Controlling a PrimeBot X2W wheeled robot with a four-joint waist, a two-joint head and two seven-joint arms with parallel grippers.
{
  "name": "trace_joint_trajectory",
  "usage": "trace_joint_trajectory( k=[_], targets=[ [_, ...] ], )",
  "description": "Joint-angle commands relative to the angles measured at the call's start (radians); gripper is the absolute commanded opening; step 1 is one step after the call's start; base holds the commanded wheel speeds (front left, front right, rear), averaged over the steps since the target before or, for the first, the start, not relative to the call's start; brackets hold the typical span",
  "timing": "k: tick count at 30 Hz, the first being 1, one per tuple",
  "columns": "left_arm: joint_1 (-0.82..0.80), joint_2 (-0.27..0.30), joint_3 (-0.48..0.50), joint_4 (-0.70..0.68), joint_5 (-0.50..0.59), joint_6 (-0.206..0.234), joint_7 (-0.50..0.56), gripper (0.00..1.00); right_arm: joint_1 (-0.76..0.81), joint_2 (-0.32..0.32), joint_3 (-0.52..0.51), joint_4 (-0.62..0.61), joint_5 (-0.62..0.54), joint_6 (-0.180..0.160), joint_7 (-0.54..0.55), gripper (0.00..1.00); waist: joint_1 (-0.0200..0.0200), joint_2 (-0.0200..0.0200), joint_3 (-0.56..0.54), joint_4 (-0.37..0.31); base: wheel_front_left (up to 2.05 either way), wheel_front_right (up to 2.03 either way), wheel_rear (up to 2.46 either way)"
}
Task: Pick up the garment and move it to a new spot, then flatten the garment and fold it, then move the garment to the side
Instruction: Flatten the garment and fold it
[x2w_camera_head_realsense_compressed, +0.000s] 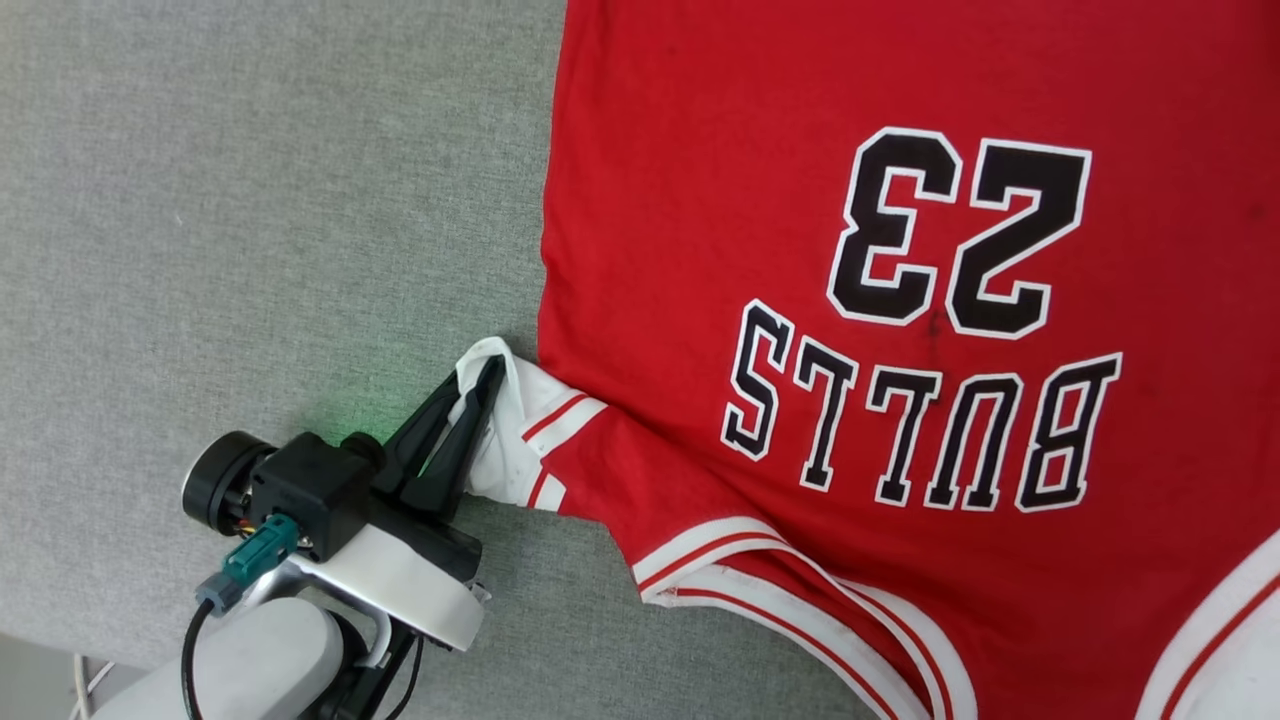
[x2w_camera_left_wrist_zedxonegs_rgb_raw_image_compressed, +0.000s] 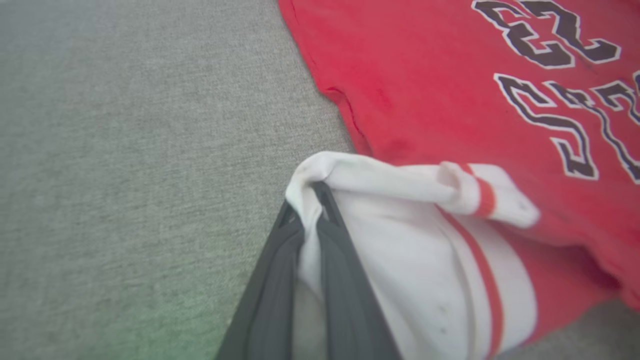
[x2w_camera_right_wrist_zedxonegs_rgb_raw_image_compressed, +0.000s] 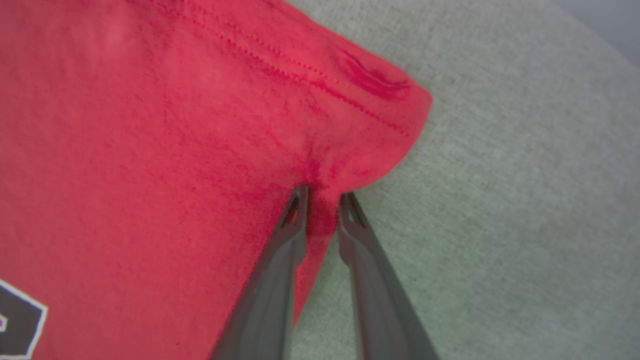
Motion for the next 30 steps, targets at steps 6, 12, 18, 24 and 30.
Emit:
trace_joint_trajectory(
  k=[6,12,18,24,30],
  targets=[
    [0.057,-0.009,0.013,0.027,-0.015,0.006,0.005,0.00,0.045,-0.027,0.024,-0.013,0.032,-0.001,-0.076,0.00,0.0001,0.0000,-0.112,-0.035,0.00,0.00,0.00],
    [0.117,0.000,0.032,0.035,-0.036,0.017,0.005,0.00,0.126,-0.094,0.092,-0.103,0.108,-0.001,-0.148,0.00,0.0001,0.0000,-0.205,-0.081,0.00,0.00,0.00],
    [0.202,0.002,0.047,0.041,-0.062,0.038,0.005,0.00,0.301,-0.228,0.170,-0.253,0.222,-0.001,-0.249,0.00,0.0001,0.0000,-0.310,-0.134,0.00,0.00,0.00],
    [0.258,0.022,0.046,0.073,-0.071,0.044,0.005,0.00,0.523,-0.383,0.196,-0.388,0.303,-0.001,-0.365,0.00,0.0001,0.0000,-0.392,-0.177,0.00,0.00,0.00],
    [0.293,0.041,0.049,0.082,-0.088,0.048,0.003,0.00,0.782,-0.485,0.152,-0.447,0.363,-0.001,-0.482,0.00,0.0001,0.0000,-0.441,-0.211,0.00,0.00,0.00]
  ],
)
